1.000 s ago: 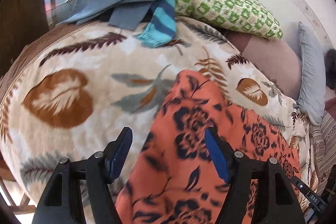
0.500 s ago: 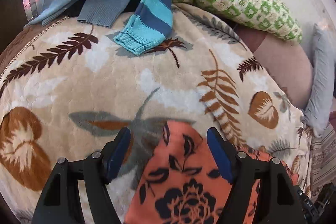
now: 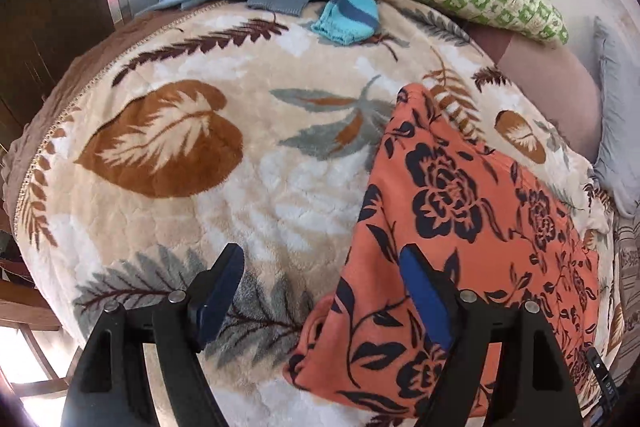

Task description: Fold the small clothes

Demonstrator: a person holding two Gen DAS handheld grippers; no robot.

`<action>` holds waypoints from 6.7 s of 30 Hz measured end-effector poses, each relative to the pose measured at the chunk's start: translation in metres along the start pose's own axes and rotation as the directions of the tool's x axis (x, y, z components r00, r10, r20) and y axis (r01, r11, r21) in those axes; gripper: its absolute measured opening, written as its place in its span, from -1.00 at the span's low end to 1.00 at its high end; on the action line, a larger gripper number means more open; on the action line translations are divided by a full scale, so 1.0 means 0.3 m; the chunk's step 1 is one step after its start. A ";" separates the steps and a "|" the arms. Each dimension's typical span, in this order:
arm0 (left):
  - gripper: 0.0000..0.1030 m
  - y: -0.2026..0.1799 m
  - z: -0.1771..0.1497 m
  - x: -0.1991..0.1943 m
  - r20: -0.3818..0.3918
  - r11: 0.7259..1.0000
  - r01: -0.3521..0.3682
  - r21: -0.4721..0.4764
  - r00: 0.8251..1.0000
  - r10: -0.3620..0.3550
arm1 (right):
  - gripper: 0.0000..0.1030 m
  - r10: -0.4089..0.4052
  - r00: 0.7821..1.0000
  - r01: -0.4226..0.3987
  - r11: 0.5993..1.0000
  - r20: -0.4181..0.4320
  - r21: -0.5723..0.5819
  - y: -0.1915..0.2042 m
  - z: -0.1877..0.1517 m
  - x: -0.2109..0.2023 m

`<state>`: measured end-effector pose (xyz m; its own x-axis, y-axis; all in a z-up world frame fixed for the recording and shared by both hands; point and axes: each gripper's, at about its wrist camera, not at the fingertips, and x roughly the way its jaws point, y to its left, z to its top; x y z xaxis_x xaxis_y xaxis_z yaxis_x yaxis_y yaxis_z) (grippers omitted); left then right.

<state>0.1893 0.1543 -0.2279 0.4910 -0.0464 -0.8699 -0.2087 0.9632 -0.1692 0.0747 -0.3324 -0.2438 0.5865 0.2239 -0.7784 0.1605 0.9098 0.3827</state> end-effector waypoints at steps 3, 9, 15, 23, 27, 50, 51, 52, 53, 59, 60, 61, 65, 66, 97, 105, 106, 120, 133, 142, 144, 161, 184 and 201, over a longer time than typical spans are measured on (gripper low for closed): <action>0.58 -0.014 -0.059 -0.105 0.040 1.000 0.001 0.003 0.999 -0.001 | -0.70 0.056 0.998 -0.056 0.998 0.006 -0.013 0.063 -0.007 -0.022; 0.65 0.015 -0.250 -0.135 -0.019 0.995 0.060 -0.078 0.998 -0.062 | -0.70 0.139 0.990 -0.141 0.985 -0.032 -0.094 0.271 -0.025 0.026; 0.64 0.099 -0.301 -0.034 -0.003 0.938 0.167 -0.304 0.984 -0.176 | -0.70 0.222 0.969 -0.239 0.954 -0.109 -0.182 0.522 -0.020 0.123; 0.17 0.036 -0.236 0.024 0.101 0.911 0.262 -0.318 0.965 -0.242 | -0.70 0.265 0.958 -0.279 0.948 -0.107 -0.153 0.685 -0.006 0.239; -0.28 0.044 -0.244 0.055 0.143 0.905 0.296 -0.307 0.954 -0.263 | -0.70 0.260 0.963 -0.267 0.957 -0.071 -0.113 0.658 0.007 0.284; -0.61 -0.168 -0.175 -0.197 0.279 0.931 0.364 0.007 0.894 -0.352 | -0.98 0.277 0.956 -0.278 0.961 -0.091 0.003 0.453 -0.032 0.336; -0.61 -0.201 -0.176 -0.228 0.283 0.930 0.364 0.042 0.889 -0.361 | -0.98 0.290 0.952 -0.290 0.957 -0.094 0.017 0.442 -0.031 0.336; -0.61 -0.240 -0.180 -0.260 0.284 0.927 0.366 0.077 0.884 -0.372 | -0.98 0.308 0.947 -0.306 0.951 -0.095 0.036 0.427 -0.032 0.337; -0.61 -0.280 -0.184 -0.288 0.282 0.923 0.368 0.111 0.879 -0.384 | -0.98 0.329 0.940 -0.324 0.944 -0.094 0.060 0.410 -0.037 0.340; -0.63 -0.563 -0.242 -0.414 0.234 0.877 0.375 0.300 0.863 -0.449 | -1.00 0.411 0.908 -0.393 0.904 -0.084 0.170 0.297 -0.056 0.316; -0.64 -0.620 -0.258 -0.427 0.219 0.865 0.377 0.330 0.861 -0.459 | -1.00 0.422 0.903 -0.402 0.896 -0.081 0.191 0.269 -0.061 0.312; -0.65 -0.675 -0.273 -0.433 0.200 0.852 0.385 0.354 0.859 -0.471 | -1.00 0.439 0.895 -0.415 0.884 -0.078 0.215 0.238 -0.066 0.309; -0.69 -0.926 -0.358 -0.416 0.096 0.789 0.414 0.454 0.857 -0.506 | -1.00 0.508 0.860 -0.451 0.806 -0.056 0.383 0.055 -0.093 0.249; -0.69 -0.992 -0.387 -0.396 0.065 0.775 0.416 0.476 0.862 -0.503 | -1.00 0.500 0.865 -0.445 0.793 -0.030 0.416 -0.003 -0.101 0.207; 0.34 -0.733 -0.442 -0.030 -0.077 0.844 0.241 0.478 0.969 -0.233 | -0.41 0.373 0.914 -0.312 0.897 -0.158 0.314 -0.109 0.322 0.337; 0.34 -0.794 -0.449 -0.117 -0.035 0.773 0.272 0.574 0.951 -0.309 | -0.77 0.302 0.952 -0.294 0.947 -0.046 0.126 0.014 0.405 0.055; 0.34 -0.814 -0.451 -0.111 -0.042 0.767 0.272 0.581 0.951 -0.305 | -0.77 0.288 0.957 -0.281 0.951 -0.035 0.128 -0.004 0.411 0.035; 0.40 -0.851 -0.392 -0.156 -0.001 0.746 0.246 0.619 0.950 -0.312 | -0.54 0.130 0.990 -0.139 0.972 0.058 0.190 -0.167 0.291 0.007; 0.41 -0.806 -0.420 0.005 -0.125 0.786 0.239 0.571 0.971 -0.204 | -0.63 0.075 0.984 -0.086 0.994 -0.163 -0.062 -0.020 0.041 0.025; 0.41 -1.053 -0.093 0.164 -0.010 0.814 0.091 0.574 0.995 -0.104 | -0.62 0.120 0.992 -0.119 0.993 -0.049 0.019 0.018 0.396 0.138; 0.41 -1.086 -0.054 0.282 -0.051 0.830 0.074 0.552 0.997 -0.055 | -0.62 0.111 0.989 -0.106 0.993 -0.099 0.057 0.010 0.447 0.240; 0.64 -0.856 -0.317 0.049 -0.018 0.826 0.096 0.555 0.994 -0.104 | -0.57 0.095 0.991 -0.097 0.995 -0.098 -0.007 0.032 0.133 0.028; 0.65 -0.755 -0.375 -0.577 0.363 0.845 -0.059 0.531 0.917 -0.164 | -0.57 0.208 0.969 -0.195 0.975 0.132 -0.103 0.219 0.003 -0.473; 0.81 -0.634 -0.358 -0.678 0.451 0.891 -0.134 0.434 0.888 -0.086 | 0.37 0.167 0.967 -0.129 0.972 0.193 -0.196 0.320 -0.061 -0.517</action>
<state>0.0383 -0.0480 -0.0686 0.8358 -0.0048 -0.5489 0.1155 0.9791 0.1674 -0.0156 -0.2734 -0.0955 0.7474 0.3007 -0.5924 -0.0746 0.9241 0.3749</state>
